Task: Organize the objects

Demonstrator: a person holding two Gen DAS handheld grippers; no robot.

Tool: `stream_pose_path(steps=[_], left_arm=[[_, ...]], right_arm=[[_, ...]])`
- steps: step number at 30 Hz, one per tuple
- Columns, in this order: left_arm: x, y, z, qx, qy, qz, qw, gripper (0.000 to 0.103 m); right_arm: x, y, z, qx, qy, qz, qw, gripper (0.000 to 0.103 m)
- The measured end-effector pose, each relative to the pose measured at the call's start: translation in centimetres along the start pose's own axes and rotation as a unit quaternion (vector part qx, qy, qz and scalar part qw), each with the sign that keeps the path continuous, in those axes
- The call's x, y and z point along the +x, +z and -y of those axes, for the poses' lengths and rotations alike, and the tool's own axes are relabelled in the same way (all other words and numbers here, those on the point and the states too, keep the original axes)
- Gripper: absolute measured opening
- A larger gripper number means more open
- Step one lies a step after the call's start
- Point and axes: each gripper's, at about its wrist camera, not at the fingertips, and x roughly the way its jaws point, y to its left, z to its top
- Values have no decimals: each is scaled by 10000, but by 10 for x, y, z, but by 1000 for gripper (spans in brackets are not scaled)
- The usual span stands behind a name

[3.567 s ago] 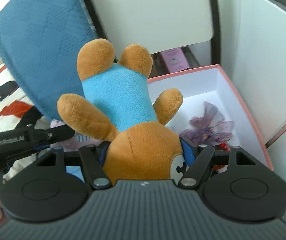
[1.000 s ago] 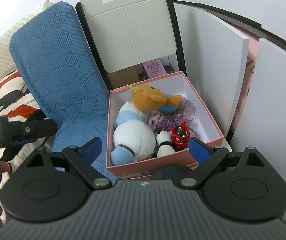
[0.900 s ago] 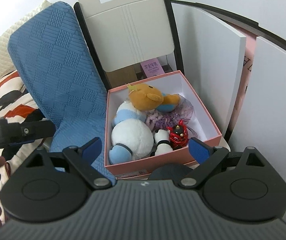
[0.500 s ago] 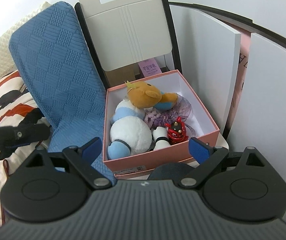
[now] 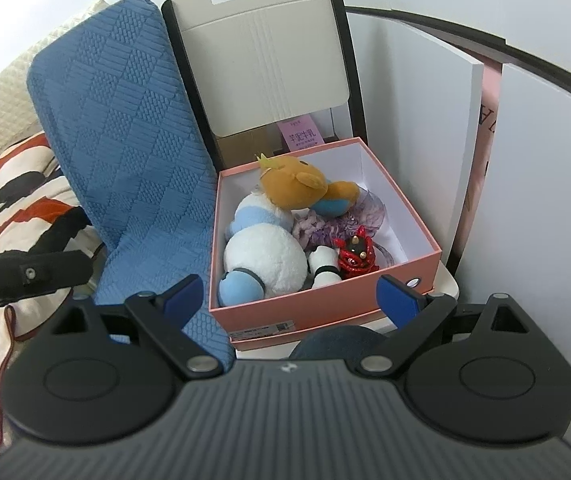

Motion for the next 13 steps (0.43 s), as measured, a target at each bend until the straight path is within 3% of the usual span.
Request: stream_pose_path(steps=[13], left_arm=[[-9,2,1,63,19,30,10000,103]], right_arm=[[-1,0,2,77,-2,-9,10000,95]])
